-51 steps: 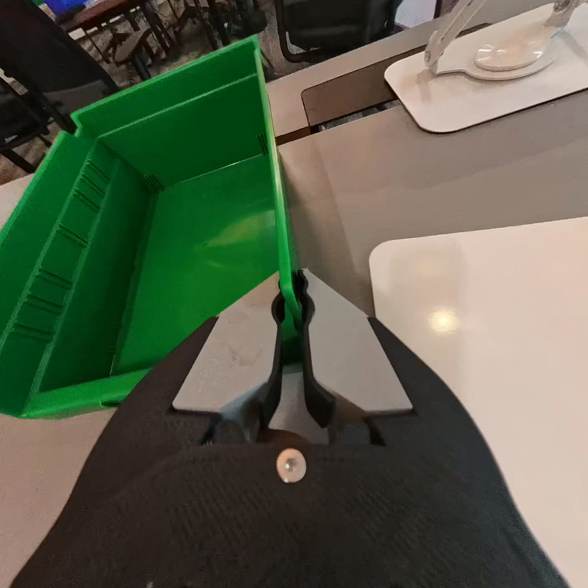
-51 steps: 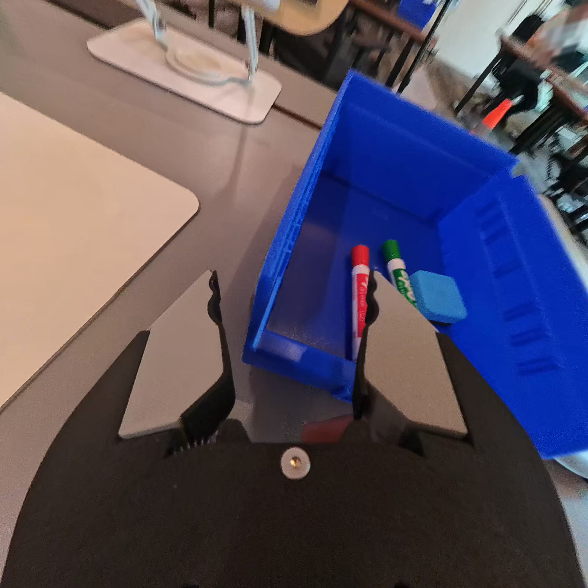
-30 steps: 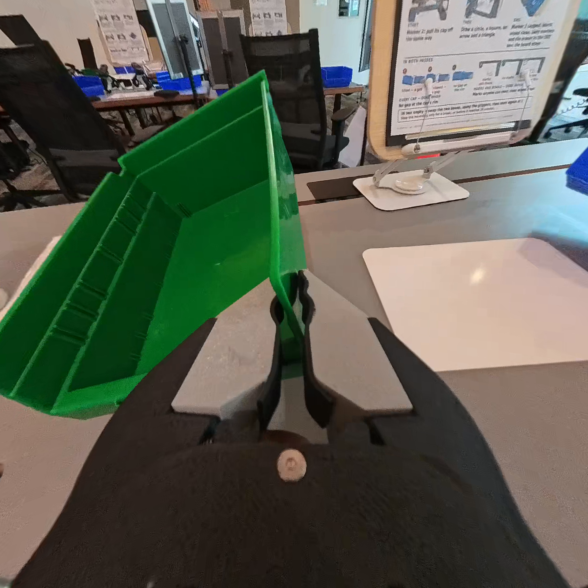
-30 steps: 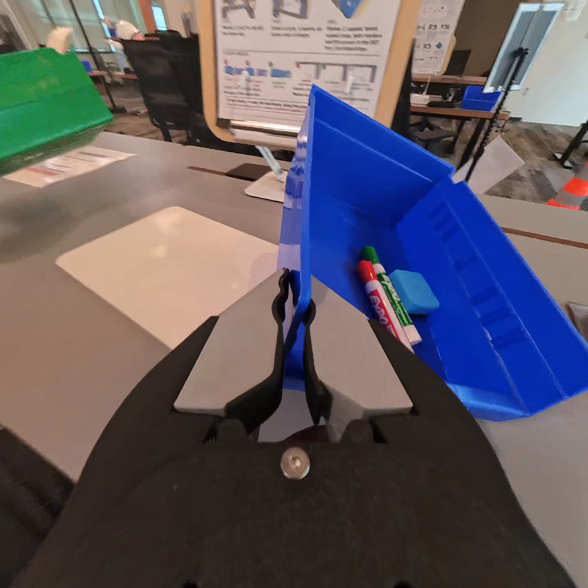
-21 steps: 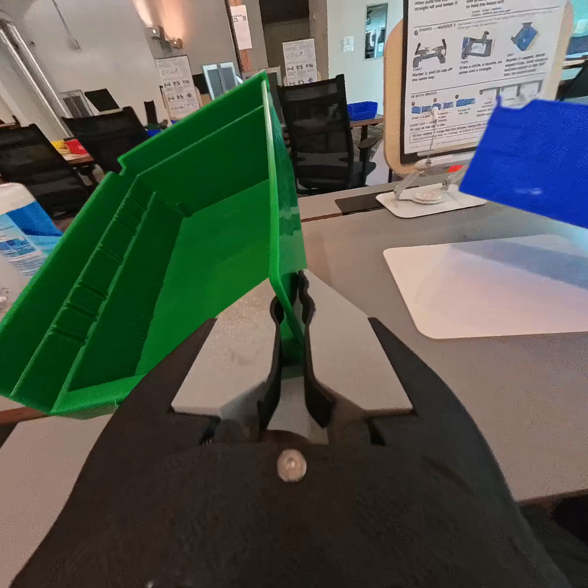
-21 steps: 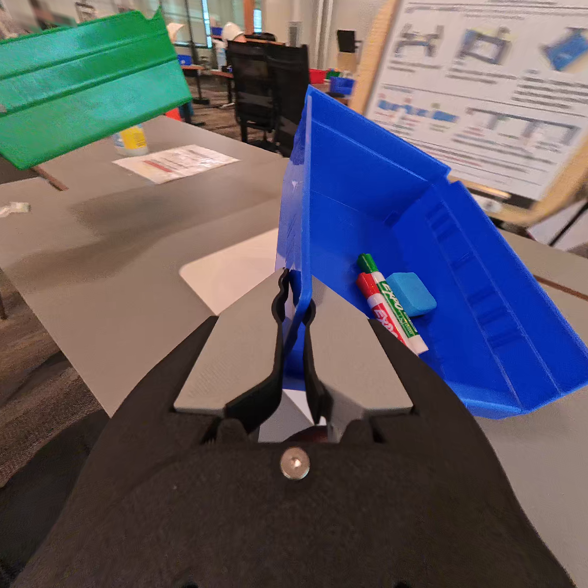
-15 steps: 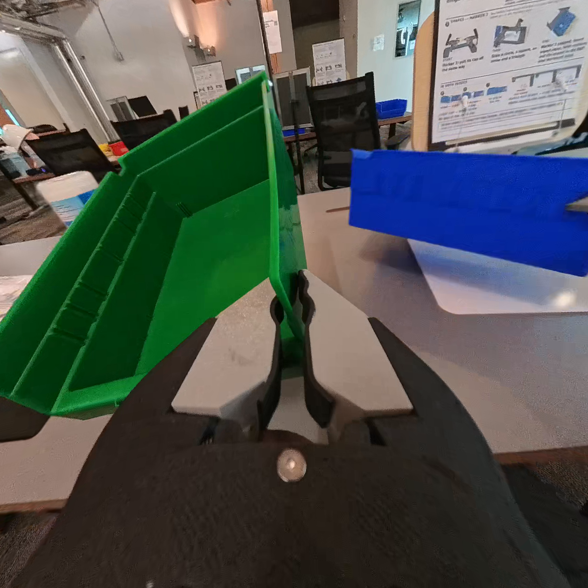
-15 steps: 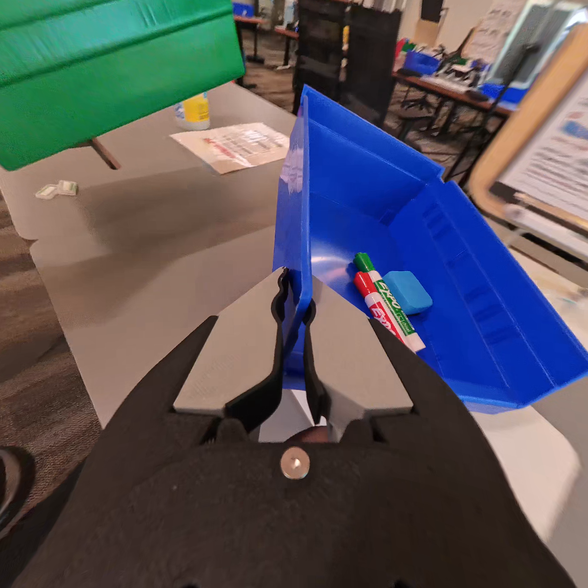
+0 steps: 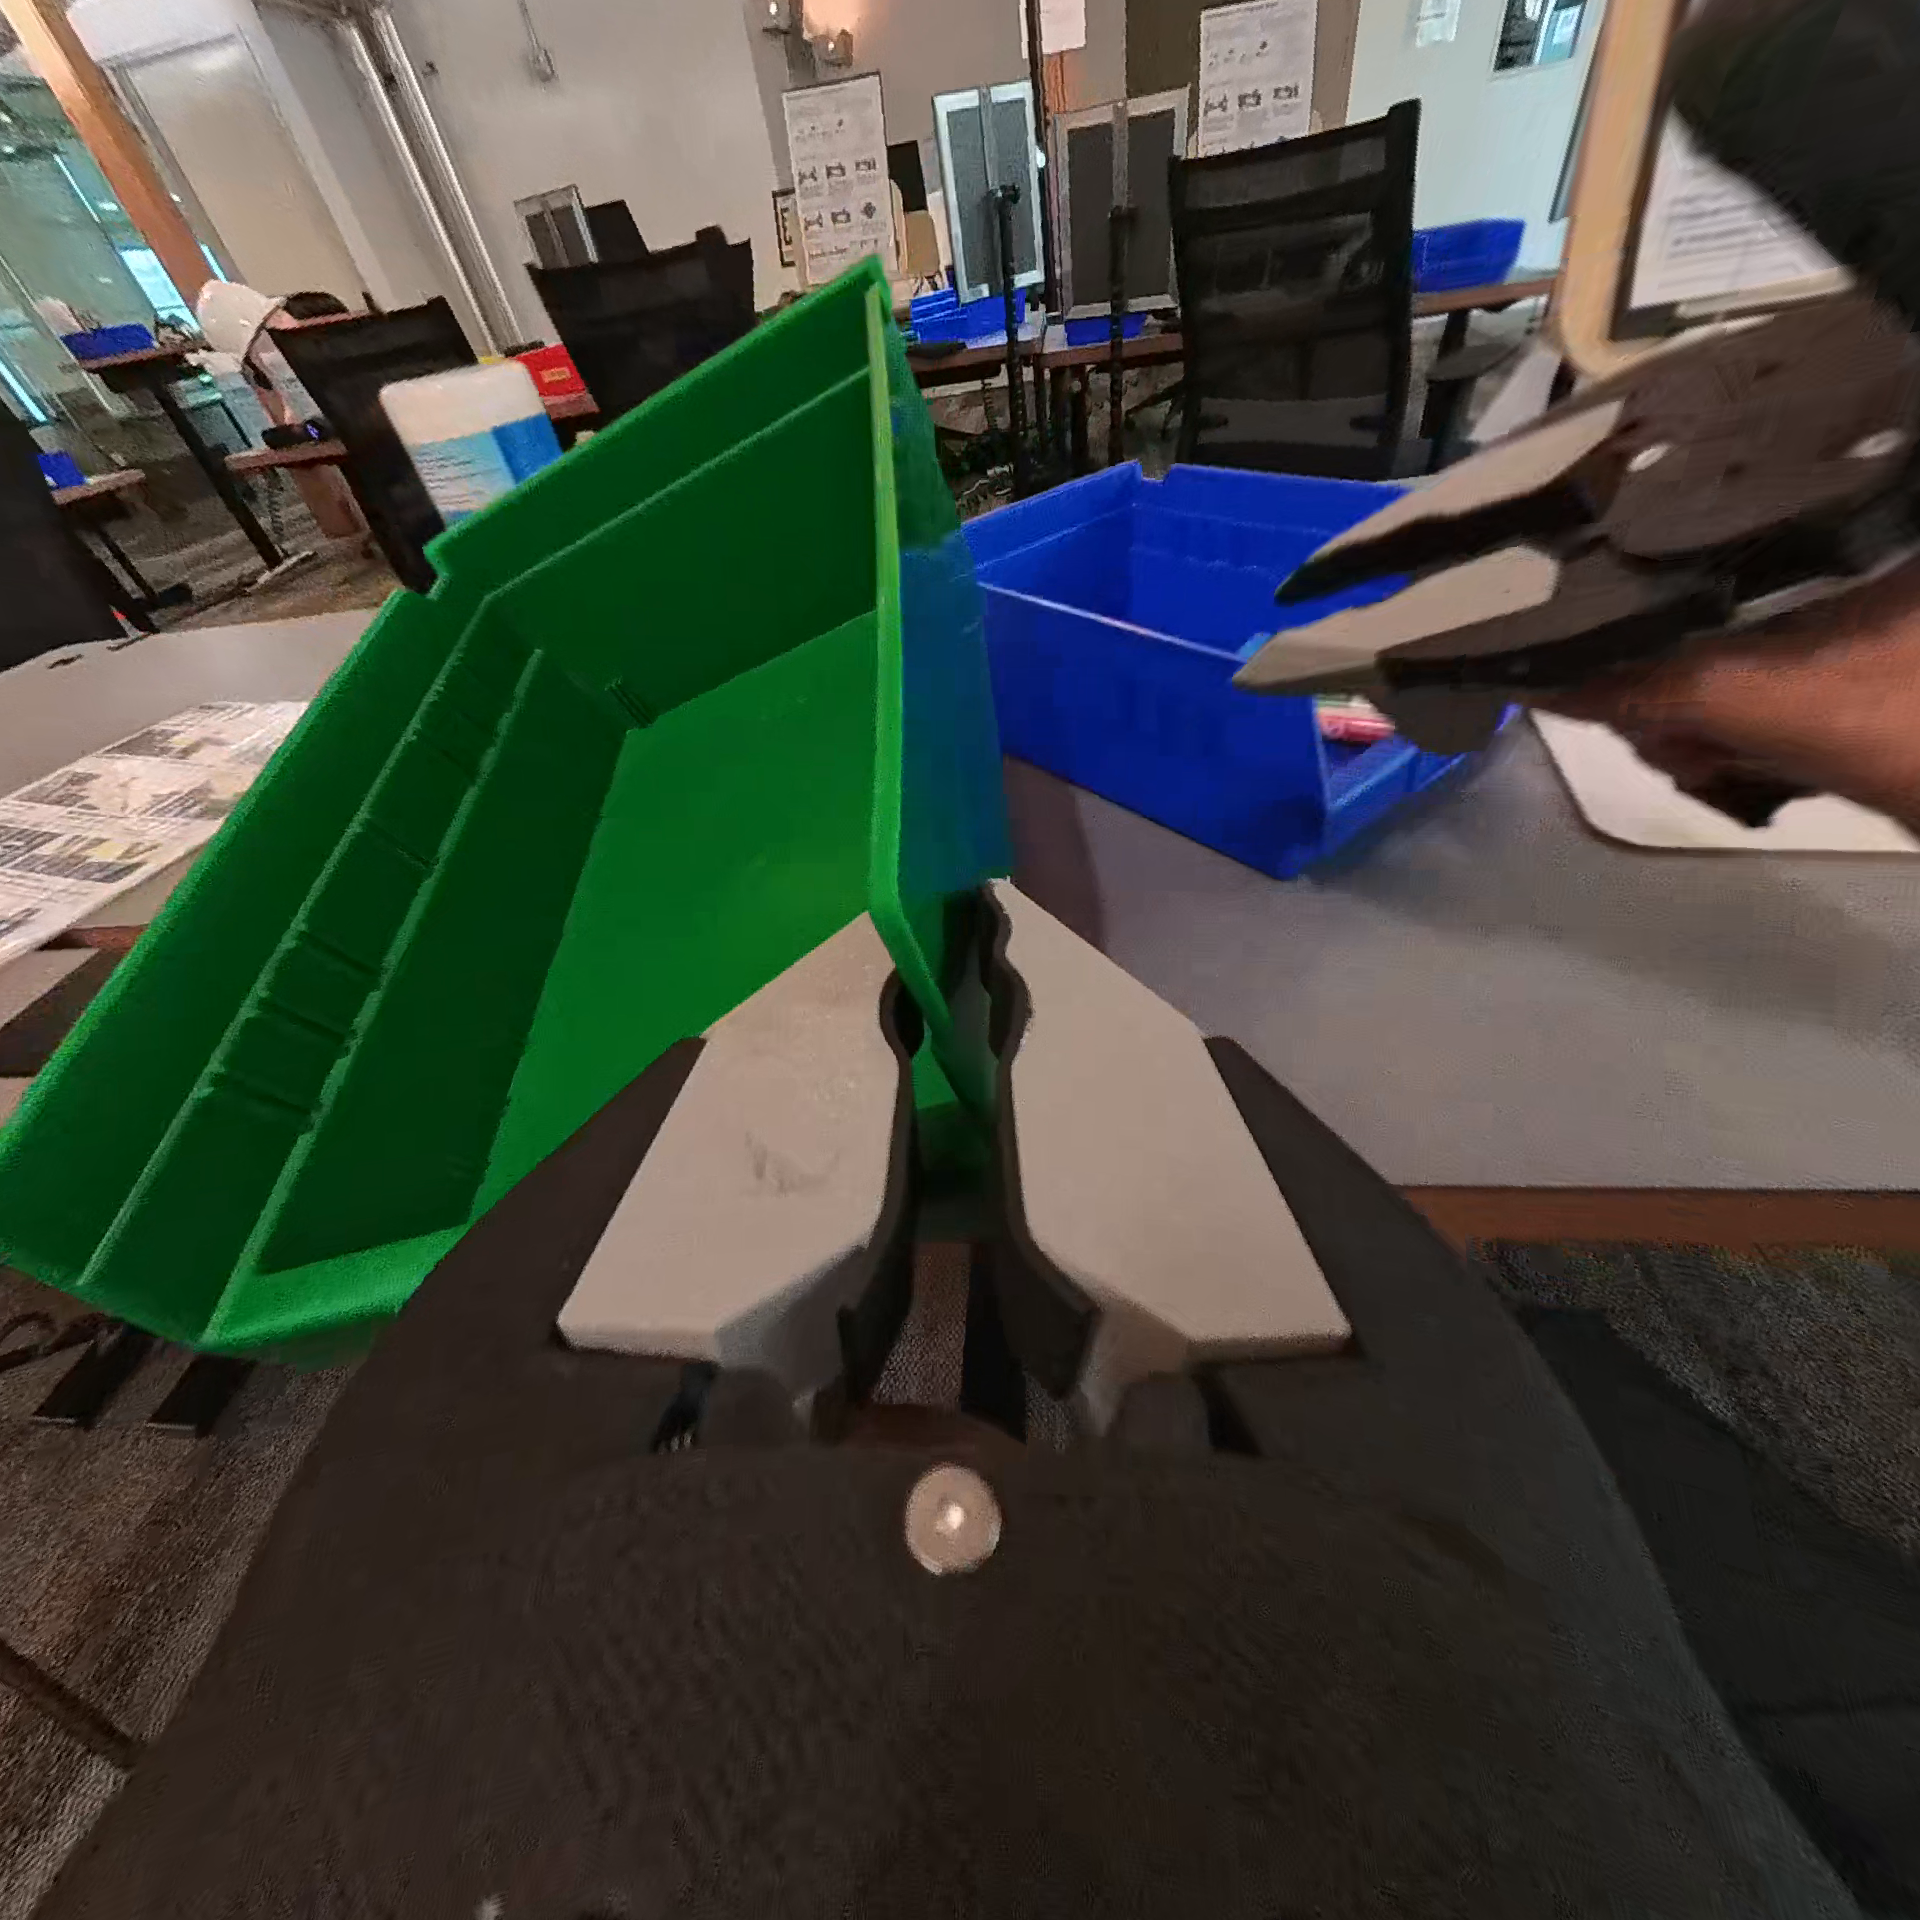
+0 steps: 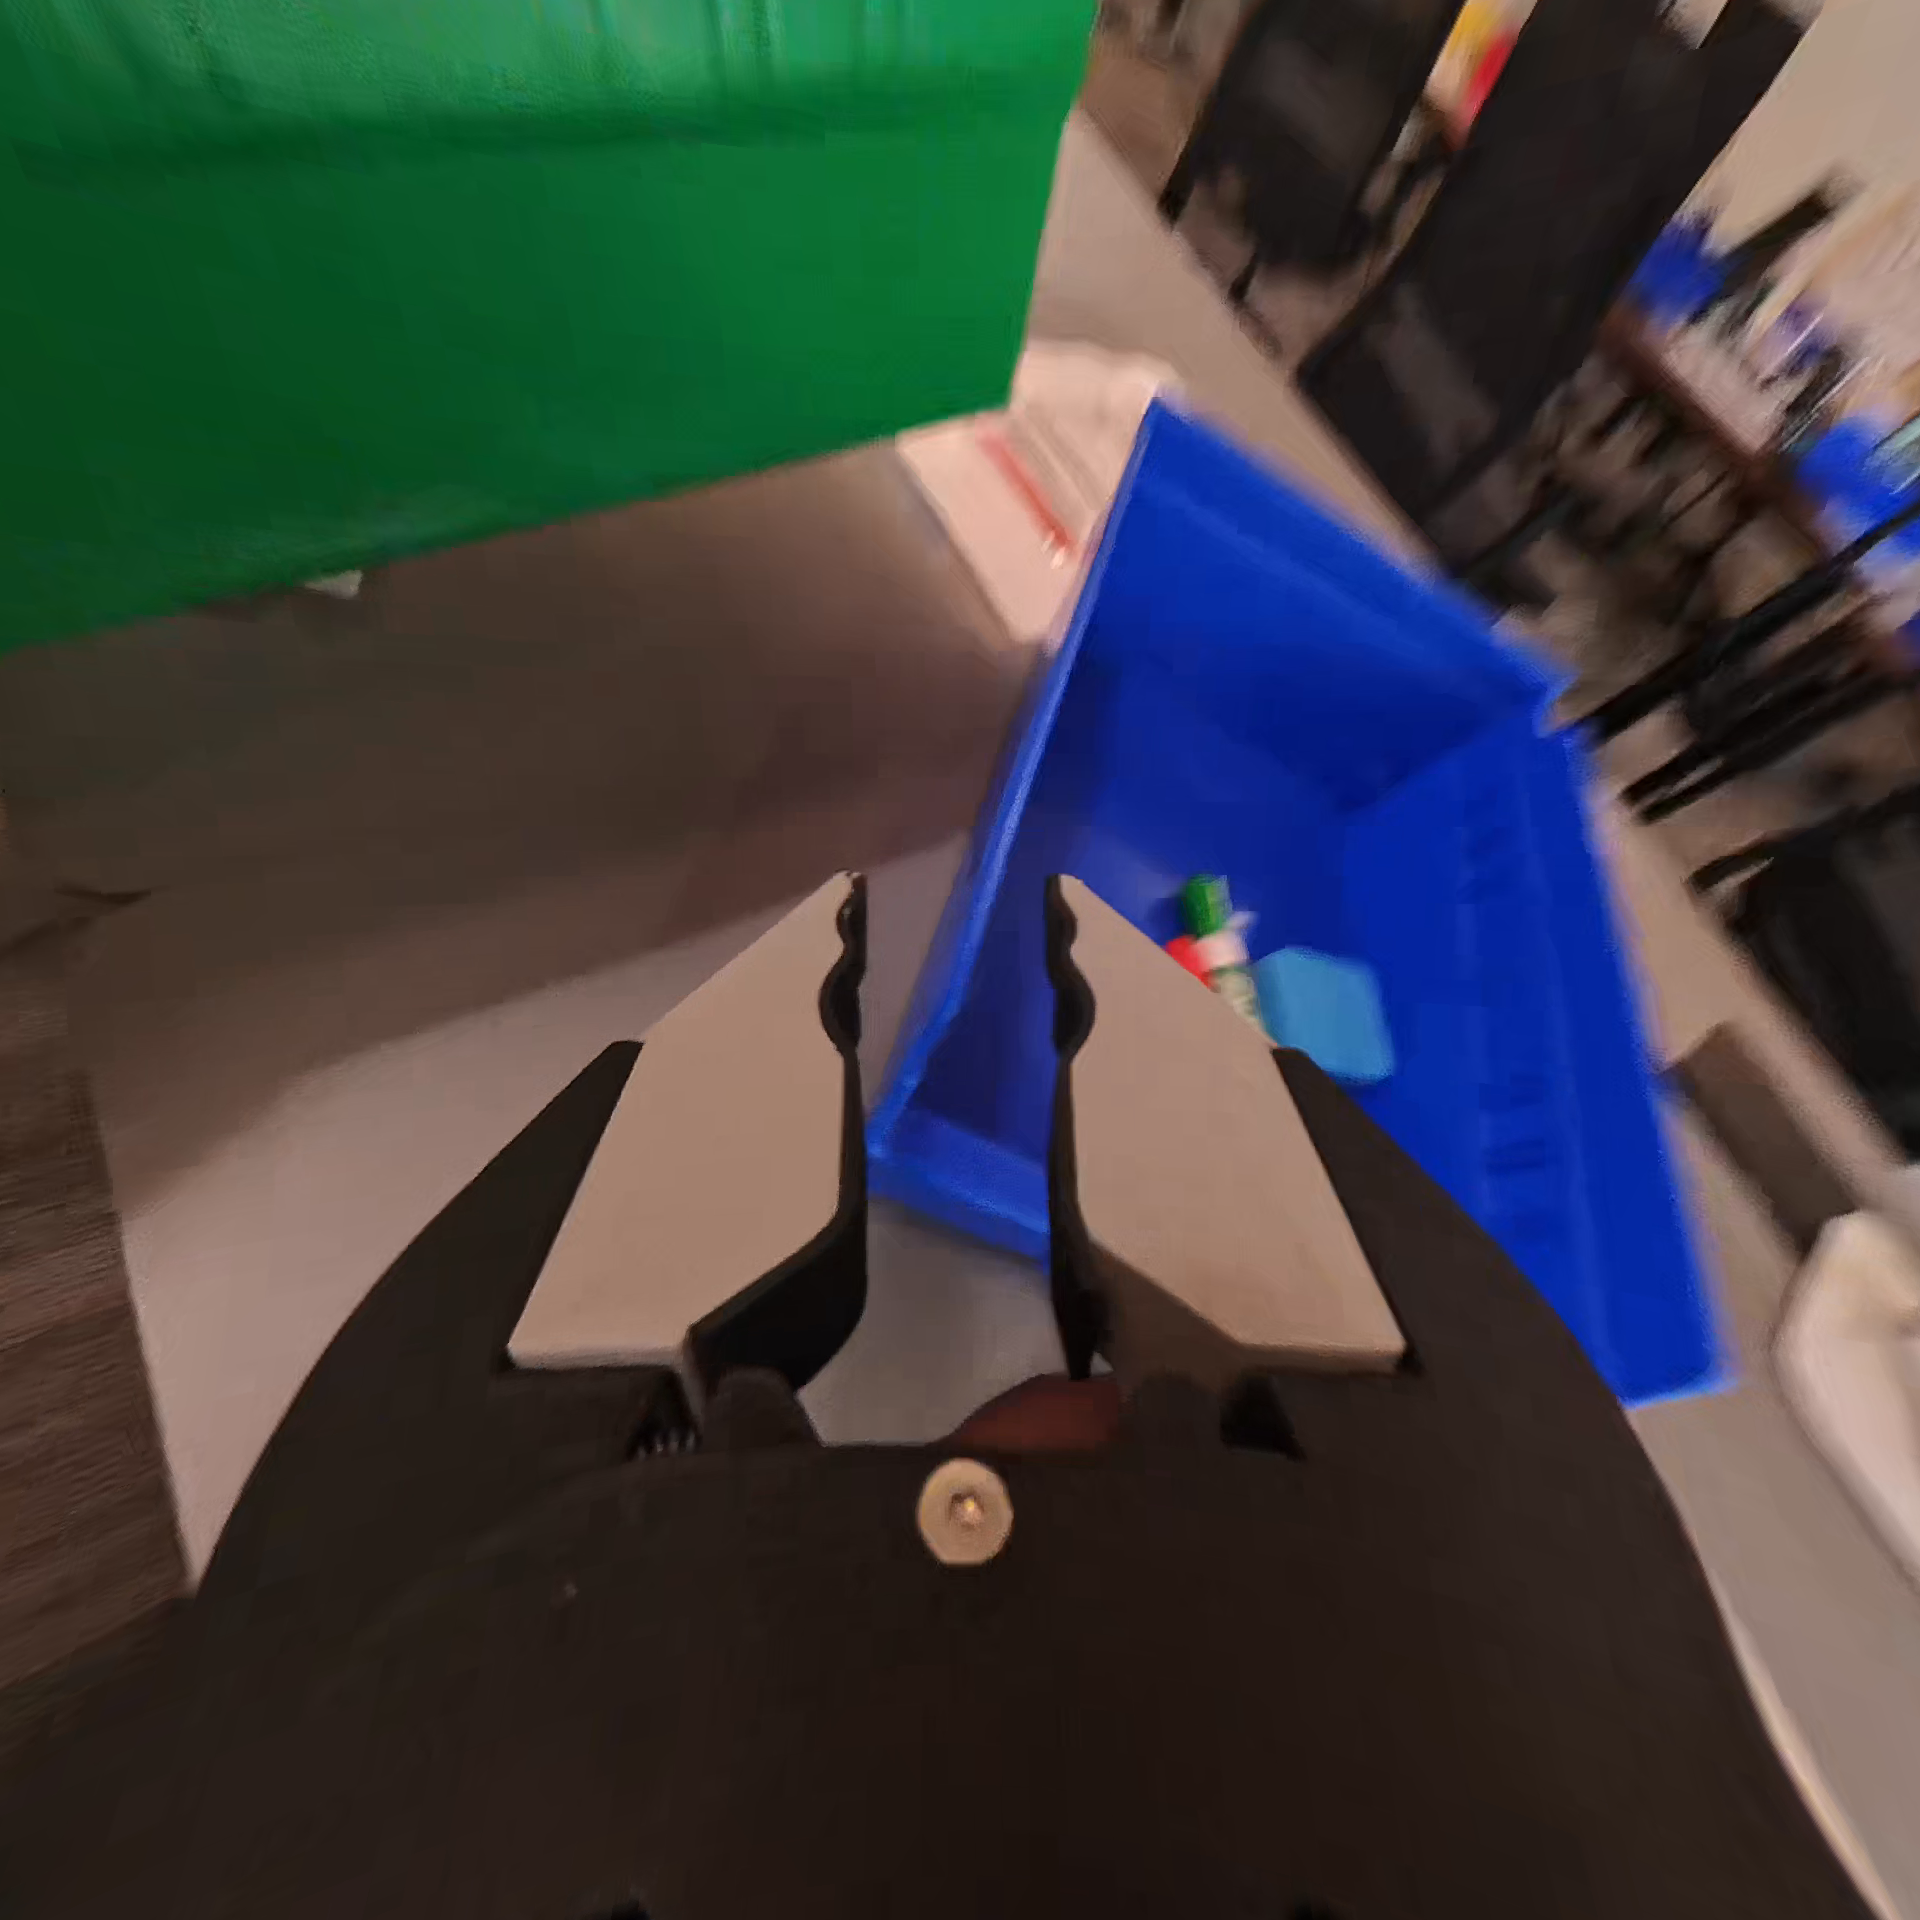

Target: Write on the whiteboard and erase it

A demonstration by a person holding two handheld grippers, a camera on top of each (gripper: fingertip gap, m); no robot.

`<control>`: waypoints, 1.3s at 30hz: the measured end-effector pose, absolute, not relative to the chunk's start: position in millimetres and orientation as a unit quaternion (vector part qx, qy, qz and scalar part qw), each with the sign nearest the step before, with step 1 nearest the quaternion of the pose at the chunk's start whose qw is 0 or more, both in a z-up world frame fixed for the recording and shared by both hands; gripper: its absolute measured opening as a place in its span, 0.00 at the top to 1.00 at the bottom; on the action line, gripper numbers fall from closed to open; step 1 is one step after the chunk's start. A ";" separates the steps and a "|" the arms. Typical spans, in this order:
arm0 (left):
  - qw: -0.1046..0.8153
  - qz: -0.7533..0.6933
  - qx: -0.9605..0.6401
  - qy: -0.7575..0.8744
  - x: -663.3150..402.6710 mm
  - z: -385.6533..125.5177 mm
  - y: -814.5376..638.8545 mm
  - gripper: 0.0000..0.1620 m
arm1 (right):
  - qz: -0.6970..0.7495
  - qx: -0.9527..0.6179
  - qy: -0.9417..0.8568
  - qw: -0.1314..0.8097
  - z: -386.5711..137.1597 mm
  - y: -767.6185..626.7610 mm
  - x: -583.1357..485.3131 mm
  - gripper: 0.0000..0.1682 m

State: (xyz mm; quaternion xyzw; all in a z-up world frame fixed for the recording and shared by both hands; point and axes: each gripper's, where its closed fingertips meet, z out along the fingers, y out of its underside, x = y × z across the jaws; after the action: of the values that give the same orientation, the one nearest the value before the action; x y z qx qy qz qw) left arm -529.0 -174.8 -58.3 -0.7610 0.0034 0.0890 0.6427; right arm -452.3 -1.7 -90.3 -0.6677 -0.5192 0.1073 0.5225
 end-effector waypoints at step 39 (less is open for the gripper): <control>0.658 0.095 -0.741 0.094 -434.2 10.9 -140.2 0.97 | 0.222 -0.717 -0.508 0.422 -128.0 48.0 -232.1 1.00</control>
State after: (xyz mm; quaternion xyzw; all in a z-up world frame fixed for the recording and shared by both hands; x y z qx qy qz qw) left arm -434.2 -140.2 10.9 -0.7411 0.0936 0.0950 0.6580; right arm -232.1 48.0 -128.0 -0.7174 -0.5076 0.2217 0.4225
